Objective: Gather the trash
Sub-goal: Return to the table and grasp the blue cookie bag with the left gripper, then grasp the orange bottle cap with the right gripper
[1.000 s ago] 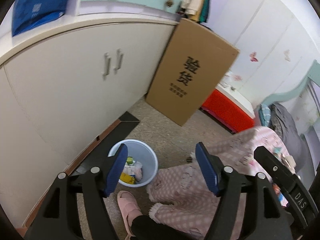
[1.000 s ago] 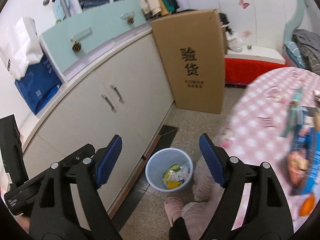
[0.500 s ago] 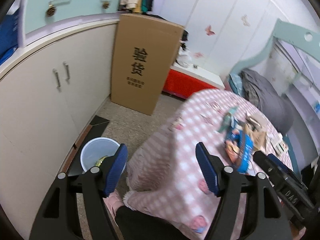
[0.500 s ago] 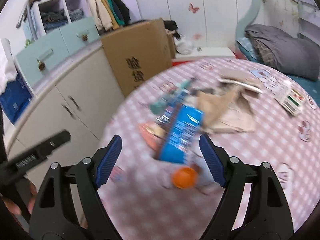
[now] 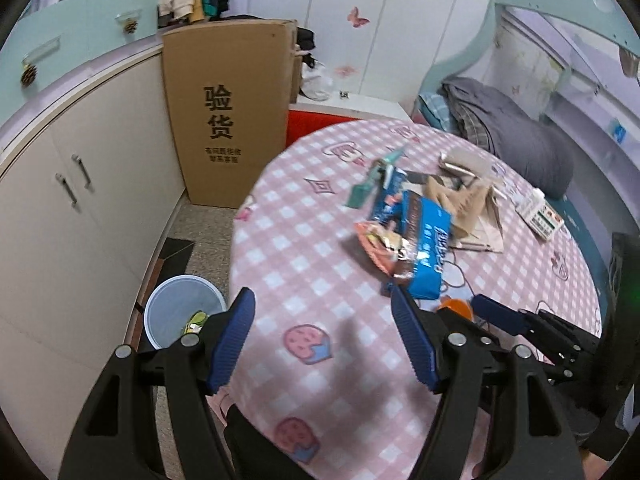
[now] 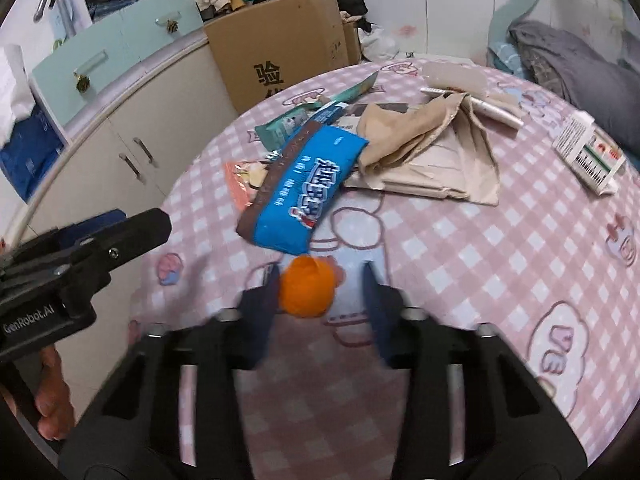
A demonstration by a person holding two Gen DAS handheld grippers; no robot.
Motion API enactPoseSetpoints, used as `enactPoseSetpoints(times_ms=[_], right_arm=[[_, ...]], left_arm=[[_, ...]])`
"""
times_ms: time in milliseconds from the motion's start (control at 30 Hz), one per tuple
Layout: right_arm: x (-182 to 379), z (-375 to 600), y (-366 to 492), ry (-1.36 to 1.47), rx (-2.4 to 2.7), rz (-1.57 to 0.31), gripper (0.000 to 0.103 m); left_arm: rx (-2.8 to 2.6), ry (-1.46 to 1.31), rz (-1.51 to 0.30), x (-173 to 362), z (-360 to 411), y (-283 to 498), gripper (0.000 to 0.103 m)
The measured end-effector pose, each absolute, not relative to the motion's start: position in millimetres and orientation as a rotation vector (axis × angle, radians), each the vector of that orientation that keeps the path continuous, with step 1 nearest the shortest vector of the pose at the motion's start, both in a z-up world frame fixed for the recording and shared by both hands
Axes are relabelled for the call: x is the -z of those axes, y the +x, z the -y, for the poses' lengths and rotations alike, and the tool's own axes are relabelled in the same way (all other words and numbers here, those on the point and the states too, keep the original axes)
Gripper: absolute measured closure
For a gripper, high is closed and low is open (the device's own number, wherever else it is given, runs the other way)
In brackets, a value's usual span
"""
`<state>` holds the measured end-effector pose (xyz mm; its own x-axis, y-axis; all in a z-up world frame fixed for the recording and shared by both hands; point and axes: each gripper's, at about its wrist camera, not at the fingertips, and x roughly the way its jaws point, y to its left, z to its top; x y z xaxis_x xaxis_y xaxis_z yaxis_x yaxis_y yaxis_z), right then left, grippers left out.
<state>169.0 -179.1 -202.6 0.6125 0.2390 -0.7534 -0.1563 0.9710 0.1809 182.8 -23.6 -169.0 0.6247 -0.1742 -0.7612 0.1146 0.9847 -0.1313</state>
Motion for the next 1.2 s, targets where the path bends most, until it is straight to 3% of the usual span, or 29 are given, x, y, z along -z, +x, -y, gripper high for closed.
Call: enactPoseSetpoints(times_ms=[67,600,667,733,800,833,867,900,933,1167,1200], right_arm=[[203.3,188.9,169.6,0.129,-0.229,-0.881,0.087],[203.8,257.5,172.8,0.265,-0.125,-0.853,0.088],[204.4,255.8,173.0,0.261,-0.132,-0.86,0.088],[202.6,256.6,172.2,0.27,-0.142,-0.847,0.088],[200.8,256.2,172.4,0.263,-0.14,-0.835,0.087],[199.9,254.7,172.0,0.256,-0.138,-0.831,0.086],[199.4,253.7,172.1,0.252,-0.136,-0.829,0.076],[199.1,253.0,172.6,0.25,-0.135,-0.829,0.059],[198.7,251.6,173.1,0.248,-0.132,-0.828,0.053],[200.6,236.8,179.7,0.181,-0.141,-0.863,0.053],[200.3,233.5,180.3,0.162,-0.136,-0.867,0.062]], left_arm=[[0.176,-0.059,-0.89,171.7,31.6,185.9,0.034],[0.249,0.236,-0.891,191.7,125.4,216.2,0.034],[0.239,0.26,-0.896,196.2,130.6,219.3,0.038],[0.209,0.274,-0.897,199.0,129.4,221.9,0.062],[0.228,0.235,-0.899,196.7,122.7,221.9,0.065],[0.236,0.219,-0.895,194.6,119.7,221.2,0.065],[0.237,0.211,-0.887,192.9,117.5,220.3,0.066],[0.242,0.2,-0.875,189.5,114.1,217.9,0.066],[0.251,0.188,-0.869,187.6,111.9,217.0,0.067],[0.332,0.03,-0.81,166.0,87.1,204.0,0.068],[0.339,0.008,-0.803,162.5,82.3,202.1,0.068]])
